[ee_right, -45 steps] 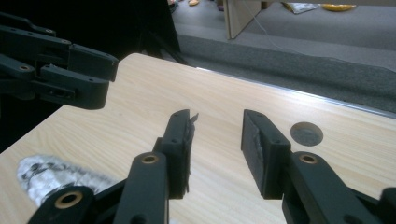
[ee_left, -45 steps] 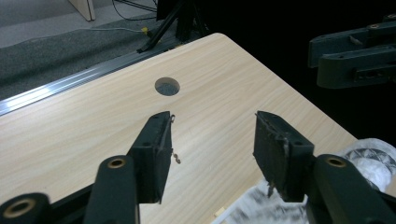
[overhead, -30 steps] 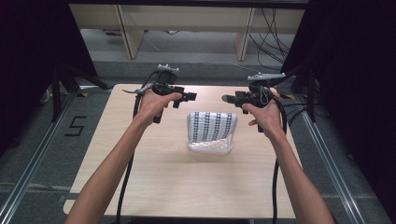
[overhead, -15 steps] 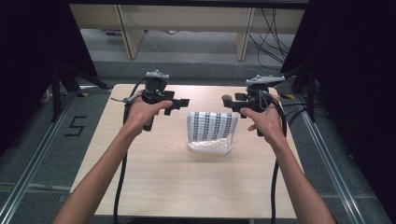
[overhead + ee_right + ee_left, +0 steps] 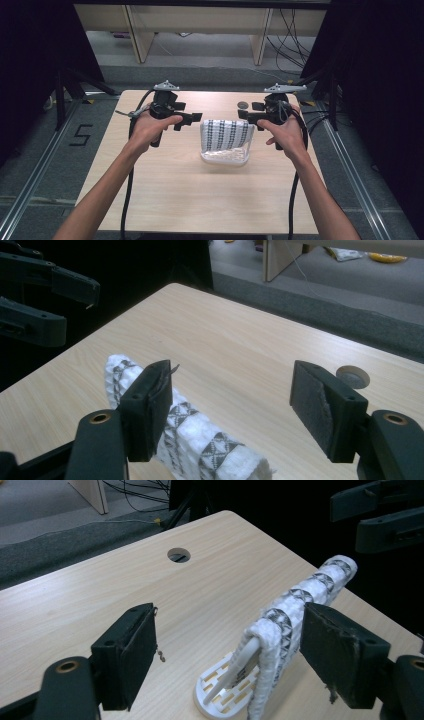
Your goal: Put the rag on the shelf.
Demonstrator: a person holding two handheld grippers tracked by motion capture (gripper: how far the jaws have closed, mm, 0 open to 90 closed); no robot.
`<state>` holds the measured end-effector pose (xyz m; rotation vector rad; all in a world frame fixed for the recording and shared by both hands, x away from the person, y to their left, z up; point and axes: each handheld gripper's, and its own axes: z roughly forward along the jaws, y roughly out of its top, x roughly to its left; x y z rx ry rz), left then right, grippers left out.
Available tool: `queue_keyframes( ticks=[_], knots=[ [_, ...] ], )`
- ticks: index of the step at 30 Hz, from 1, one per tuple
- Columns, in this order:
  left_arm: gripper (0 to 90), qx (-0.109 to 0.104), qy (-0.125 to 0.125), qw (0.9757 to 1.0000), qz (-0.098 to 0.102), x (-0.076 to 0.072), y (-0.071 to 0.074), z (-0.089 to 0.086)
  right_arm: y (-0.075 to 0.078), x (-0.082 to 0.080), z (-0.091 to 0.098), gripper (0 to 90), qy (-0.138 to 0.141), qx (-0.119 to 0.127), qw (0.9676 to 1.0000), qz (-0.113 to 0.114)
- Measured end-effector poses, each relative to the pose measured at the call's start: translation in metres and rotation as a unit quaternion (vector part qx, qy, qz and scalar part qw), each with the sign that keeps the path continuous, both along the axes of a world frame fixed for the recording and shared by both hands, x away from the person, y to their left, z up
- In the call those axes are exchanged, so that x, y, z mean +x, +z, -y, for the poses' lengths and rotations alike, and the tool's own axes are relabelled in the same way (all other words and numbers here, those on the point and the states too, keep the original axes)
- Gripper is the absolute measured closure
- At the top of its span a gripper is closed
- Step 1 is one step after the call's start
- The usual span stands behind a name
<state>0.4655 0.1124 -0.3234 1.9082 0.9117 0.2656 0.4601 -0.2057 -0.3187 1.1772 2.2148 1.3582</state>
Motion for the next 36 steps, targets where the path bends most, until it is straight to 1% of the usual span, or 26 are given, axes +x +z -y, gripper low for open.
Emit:
queue_keyframes(
  ticks=[1,3,4,5,7,10,11,12,13,15,16,17,18,20,21,22,23,24,27,28,30,31,32,33,34,36],
  knots=[
    [21.8,0.002,0.003,1.0000,0.002,-0.002,0.000,0.000,0.000,-0.002,-0.001,34.4,-0.001,0.008,1.0000,-0.001],
    [21.6,-0.001,-0.001,1.0000,0.000,-0.006,0.000,0.000,0.001,-0.003,0.000,34.4,0.005,0.006,0.9999,0.007],
    [21.6,0.000,-0.004,1.0000,0.002,-0.008,0.000,0.000,0.001,-0.003,0.000,34.3,0.011,0.007,0.9999,0.008],
    [21.6,-0.001,-0.006,1.0000,0.002,-0.010,0.000,0.000,0.001,-0.006,-0.001,34.2,0.008,0.008,0.9999,0.005],
    [21.6,-0.002,-0.012,0.9999,0.004,-0.015,-0.001,0.000,0.001,-0.007,-0.001,33.8,0.015,0.005,0.9998,0.008],
    [21.1,-0.002,-0.019,0.9998,0.004,-0.022,-0.001,-0.001,-0.001,-0.011,-0.001,33.7,0.016,0.001,0.9998,0.012],
    [21.2,-0.003,-0.021,0.9998,0.005,-0.023,-0.002,-0.001,0.000,-0.013,-0.001,33.6,0.013,0.002,0.9999,0.001],
    [21.1,-0.004,-0.021,0.9998,0.004,-0.025,-0.002,-0.001,0.000,-0.013,0.000,33.6,0.016,-0.001,0.9998,0.011],
    [21.1,-0.007,-0.024,0.9997,0.004,-0.027,-0.002,-0.002,-0.001,-0.015,-0.001,33.4,0.014,0.008,0.9998,0.007],
    [21.1,-0.010,-0.033,0.9994,0.004,-0.032,-0.003,-0.003,0.000,-0.016,0.000,32.6,0.020,-0.003,0.9997,0.013],
    [20.9,-0.013,-0.034,0.9993,0.006,-0.034,-0.004,-0.003,-0.001,-0.016,0.000,32.3,0.024,0.003,0.9997,0.010],
    [20.8,-0.015,-0.036,0.9992,0.007,-0.036,-0.005,-0.004,0.000,-0.020,0.000,32.1,0.015,0.002,0.9999,0.001],
    [20.8,-0.017,-0.037,0.9992,0.008,-0.038,-0.006,-0.004,-0.002,-0.019,0.001,31.9,0.022,0.005,0.9997,0.011],
    [20.7,-0.017,-0.038,0.9991,0.009,-0.043,-0.009,-0.006,-0.002,-0.021,0.001,31.5,0.025,0.004,0.9996,0.011],
    [20.6,-0.017,-0.038,0.9991,0.010,-0.044,-0.009,-0.007,-0.002,-0.023,0.001,30.9,0.021,0.002,0.9996,0.017],
    [20.5,-0.020,-0.037,0.9991,0.009,-0.045,-0.010,-0.008,-0.002,-0.023,0.002,31.0,0.026,-0.001,0.9995,0.017],
    [20.5,-0.022,-0.038,0.9990,0.010,-0.047,-0.012,-0.009,-0.001,-0.026,0.002,30.9,0.019,0.003,0.9998,0.006],
    [20.5,-0.024,-0.038,0.9989,0.010,-0.048,-0.012,-0.010,-0.002,-0.025,0.003,30.9,0.029,0.003,0.9994,0.020],
    [20.5,-0.028,-0.039,0.9988,0.011,-0.053,-0.014,-0.014,-0.002,-0.030,0.003,30.4,0.024,0.005,0.9996,0.012],
    [20.4,-0.031,-0.039,0.9987,0.011,-0.054,-0.015,-0.016,-0.003,-0.031,0.003,30.2,0.028,0.008,0.9994,0.018],
    [20.3,-0.030,-0.042,0.9986,0.011,-0.058,-0.016,-0.020,-0.003,-0.033,0.003,29.6,0.025,0.010,0.9995,0.014],
    [20.3,-0.032,-0.042,0.9985,0.012,-0.059,-0.016,-0.021,-0.003,-0.034,0.004,29.3,0.025,0.002,0.9994,0.022],
    [20.3,-0.034,-0.040,0.9985,0.014,-0.061,-0.016,-0.022,-0.004,-0.033,0.003,29.1,0.029,0.007,0.9992,0.027],
    [20.2,-0.035,-0.039,0.9985,0.015,-0.062,-0.017,-0.024,-0.004,-0.034,0.003,29.0,0.032,0.007,0.9993,0.021],
    [20.2,-0.037,-0.039,0.9984,0.015,-0.064,-0.017,-0.026,-0.003,-0.037,0.002,28.5,0.024,0.011,0.9996,0.012],
    [20.2,-0.031,-0.038,0.9987,0.014,-0.067,-0.017,-0.028,-0.004,-0.037,0.001,27.5,0.026,0.008,0.9994,0.021]
  ],
)
